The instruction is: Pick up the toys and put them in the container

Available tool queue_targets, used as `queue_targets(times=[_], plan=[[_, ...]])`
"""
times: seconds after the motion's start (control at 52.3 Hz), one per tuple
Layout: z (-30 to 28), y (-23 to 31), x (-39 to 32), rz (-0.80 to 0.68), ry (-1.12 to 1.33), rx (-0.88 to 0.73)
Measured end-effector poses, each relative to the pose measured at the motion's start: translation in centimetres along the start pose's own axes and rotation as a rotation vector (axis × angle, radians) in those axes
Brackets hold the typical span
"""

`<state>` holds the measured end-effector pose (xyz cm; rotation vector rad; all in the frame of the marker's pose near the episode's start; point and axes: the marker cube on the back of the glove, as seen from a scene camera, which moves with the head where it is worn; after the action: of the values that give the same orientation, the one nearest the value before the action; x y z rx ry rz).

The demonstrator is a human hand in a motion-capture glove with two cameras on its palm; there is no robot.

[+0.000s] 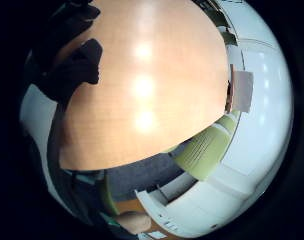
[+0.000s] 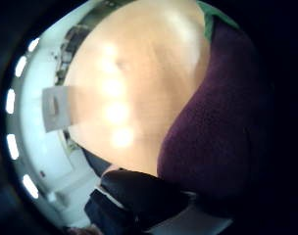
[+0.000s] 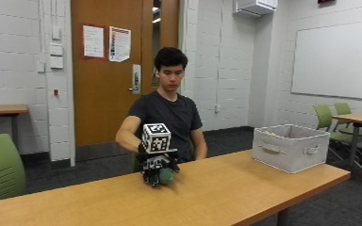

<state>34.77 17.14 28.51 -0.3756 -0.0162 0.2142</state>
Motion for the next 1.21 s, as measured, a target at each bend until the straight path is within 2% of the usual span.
queue_targets(times=[0.249,0.421,0.651,0.919,1.091,1.206], plan=[[1.6,1.8,0.4,-0.022,0.034,-0.114],[2.0,2.9,-0.5,-0.037,0.072,-0.129],[1.4,3.8,-1.2,-0.066,-0.005,-0.069],[0.0,2.4,-1.4,-0.080,0.065,0.160],[-1.5,0.0,-0.7,-0.074,0.015,0.128],[-4.8,-0.9,-0.8,-0.057,-0.046,0.164]])
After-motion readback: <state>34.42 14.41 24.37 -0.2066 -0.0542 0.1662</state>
